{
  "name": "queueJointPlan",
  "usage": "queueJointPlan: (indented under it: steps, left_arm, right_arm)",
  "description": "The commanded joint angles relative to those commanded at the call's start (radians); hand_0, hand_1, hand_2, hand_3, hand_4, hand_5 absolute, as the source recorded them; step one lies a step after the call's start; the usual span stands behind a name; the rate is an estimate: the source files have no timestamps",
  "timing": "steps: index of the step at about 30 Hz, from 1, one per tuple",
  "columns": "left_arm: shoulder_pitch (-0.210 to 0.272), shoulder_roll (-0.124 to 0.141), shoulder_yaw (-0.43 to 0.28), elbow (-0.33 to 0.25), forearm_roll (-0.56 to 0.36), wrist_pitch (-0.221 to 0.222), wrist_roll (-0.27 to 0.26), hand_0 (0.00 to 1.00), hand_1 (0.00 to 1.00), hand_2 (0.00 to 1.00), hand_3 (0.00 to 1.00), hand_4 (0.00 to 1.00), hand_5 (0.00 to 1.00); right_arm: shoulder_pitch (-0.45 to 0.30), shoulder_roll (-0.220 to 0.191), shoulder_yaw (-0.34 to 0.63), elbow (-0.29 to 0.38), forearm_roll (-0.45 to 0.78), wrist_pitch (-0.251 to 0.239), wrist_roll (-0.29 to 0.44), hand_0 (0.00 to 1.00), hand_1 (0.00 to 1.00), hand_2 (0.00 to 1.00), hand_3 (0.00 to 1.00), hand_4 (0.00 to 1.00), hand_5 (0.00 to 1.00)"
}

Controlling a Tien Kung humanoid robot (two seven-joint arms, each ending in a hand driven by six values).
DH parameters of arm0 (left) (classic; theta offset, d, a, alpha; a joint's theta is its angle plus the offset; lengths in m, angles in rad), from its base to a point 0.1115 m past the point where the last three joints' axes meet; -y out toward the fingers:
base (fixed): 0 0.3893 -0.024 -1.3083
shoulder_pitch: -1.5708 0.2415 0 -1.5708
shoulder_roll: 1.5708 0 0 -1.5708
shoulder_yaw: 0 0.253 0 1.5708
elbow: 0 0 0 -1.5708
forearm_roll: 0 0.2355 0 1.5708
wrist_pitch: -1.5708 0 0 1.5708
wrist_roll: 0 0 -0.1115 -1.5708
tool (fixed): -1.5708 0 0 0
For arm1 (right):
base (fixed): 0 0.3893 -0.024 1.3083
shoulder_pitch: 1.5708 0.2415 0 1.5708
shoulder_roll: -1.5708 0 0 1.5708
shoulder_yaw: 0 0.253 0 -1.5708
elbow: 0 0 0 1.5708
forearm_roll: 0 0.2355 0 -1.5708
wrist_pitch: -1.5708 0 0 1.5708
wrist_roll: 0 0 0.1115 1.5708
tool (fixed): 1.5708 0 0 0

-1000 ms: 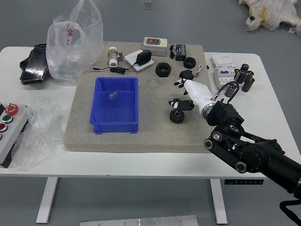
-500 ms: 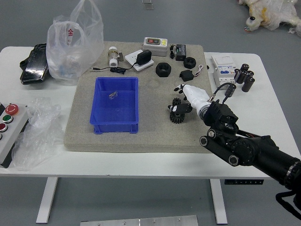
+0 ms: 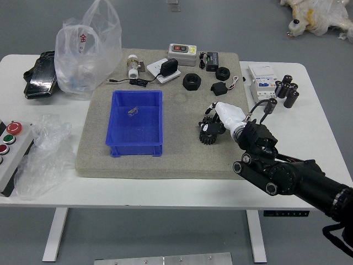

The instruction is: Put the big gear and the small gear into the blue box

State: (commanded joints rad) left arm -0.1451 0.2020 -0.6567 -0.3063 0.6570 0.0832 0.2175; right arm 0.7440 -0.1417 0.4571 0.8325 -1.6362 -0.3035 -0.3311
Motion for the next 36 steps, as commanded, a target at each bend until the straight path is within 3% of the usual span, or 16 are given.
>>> queueJointPlan:
  steps: [6, 11, 16, 24, 31, 35, 36]
  left_arm:
    - [0.001, -0.003, 0.003, 0.001, -0.003, 0.001, -0.002, 0.666, 0.642, 0.623, 0.728, 0.684, 0.367]
    - [0.003, -0.006, 0.004, 0.001, -0.003, 0.001, -0.003, 0.666, 0.642, 0.623, 0.728, 0.684, 0.367]
    - [0.005, -0.007, 0.003, 0.000, -0.001, 0.001, -0.003, 0.666, 0.642, 0.623, 0.728, 0.684, 0.366]
    - [0.003, -0.006, -0.006, -0.001, 0.013, 0.000, 0.003, 0.666, 0.642, 0.623, 0.728, 0.684, 0.366]
    - [0.001, -0.006, -0.007, -0.001, 0.020, -0.002, 0.004, 0.666, 0.642, 0.623, 0.728, 0.684, 0.366]
    - [0.002, -0.008, -0.004, -0.001, 0.016, -0.002, 0.002, 0.666, 0.642, 0.623, 0.728, 0.684, 0.366]
    - [0.002, -0.008, -0.005, -0.001, 0.017, -0.002, 0.003, 0.666, 0.642, 0.623, 0.728, 0.684, 0.365]
  right_arm:
    - [-0.003, -0.006, 0.002, 0.006, -0.007, -0.009, 0.001, 0.302, 0.477, 0.306, 0.589, 0.396, 0.042]
    - [0.001, -0.015, 0.021, 0.052, -0.039, -0.016, 0.001, 0.302, 0.477, 0.306, 0.589, 0.396, 0.042]
    - [0.021, -0.020, 0.024, 0.144, -0.081, -0.022, 0.000, 0.306, 0.482, 0.300, 0.589, 0.372, 0.007]
    - [0.098, 0.014, -0.086, 0.289, -0.095, -0.002, 0.041, 0.315, 0.483, 0.298, 0.596, 0.377, 0.017]
    - [0.155, 0.061, -0.175, 0.283, -0.072, 0.001, 0.059, 0.315, 0.490, 0.300, 0.602, 0.383, 0.023]
    - [0.140, 0.058, -0.137, 0.265, -0.081, 0.000, 0.054, 0.315, 0.490, 0.300, 0.602, 0.383, 0.023]
    - [0.134, 0.052, -0.121, 0.262, -0.085, -0.001, 0.051, 0.321, 0.526, 0.491, 0.654, 0.400, 0.030]
